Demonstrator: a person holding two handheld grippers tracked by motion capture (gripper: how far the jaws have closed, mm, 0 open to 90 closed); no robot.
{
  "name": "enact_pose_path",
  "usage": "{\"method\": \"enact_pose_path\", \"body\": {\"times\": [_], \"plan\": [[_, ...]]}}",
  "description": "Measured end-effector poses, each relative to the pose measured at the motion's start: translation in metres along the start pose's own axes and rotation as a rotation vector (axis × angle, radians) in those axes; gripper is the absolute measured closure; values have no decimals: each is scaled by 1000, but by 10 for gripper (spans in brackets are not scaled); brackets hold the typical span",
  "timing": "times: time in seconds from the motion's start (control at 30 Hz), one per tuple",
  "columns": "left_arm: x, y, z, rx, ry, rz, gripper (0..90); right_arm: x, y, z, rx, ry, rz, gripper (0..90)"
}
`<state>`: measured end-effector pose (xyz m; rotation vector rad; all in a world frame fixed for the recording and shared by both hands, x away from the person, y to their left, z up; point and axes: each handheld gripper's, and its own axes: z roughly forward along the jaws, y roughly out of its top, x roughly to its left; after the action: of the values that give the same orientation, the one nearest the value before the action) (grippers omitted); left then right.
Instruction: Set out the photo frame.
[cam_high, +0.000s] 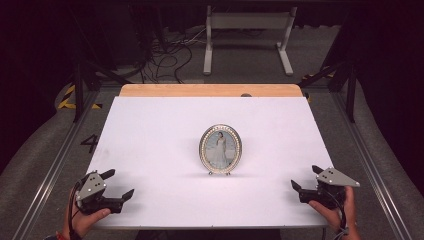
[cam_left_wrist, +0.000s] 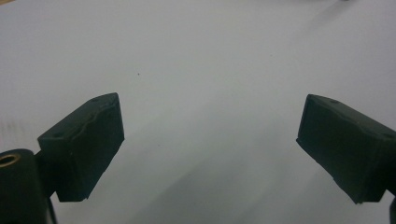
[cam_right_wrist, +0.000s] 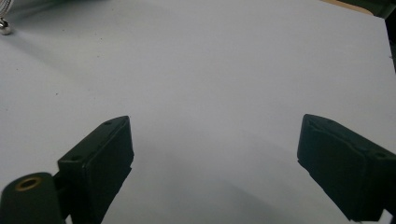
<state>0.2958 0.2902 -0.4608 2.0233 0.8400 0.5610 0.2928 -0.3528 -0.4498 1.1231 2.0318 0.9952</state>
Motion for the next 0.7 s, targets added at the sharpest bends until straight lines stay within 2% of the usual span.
{"method": "enact_pose_path", "body": {"times": [0.53, 0.7], "plan": [[0, 0, 1, 3, -3, 13, 78, 1, 0, 0, -1, -6, -3, 108], [1, 0, 0, -2, -3, 5, 78, 2, 1, 0, -1, -5, -1, 108]]}}
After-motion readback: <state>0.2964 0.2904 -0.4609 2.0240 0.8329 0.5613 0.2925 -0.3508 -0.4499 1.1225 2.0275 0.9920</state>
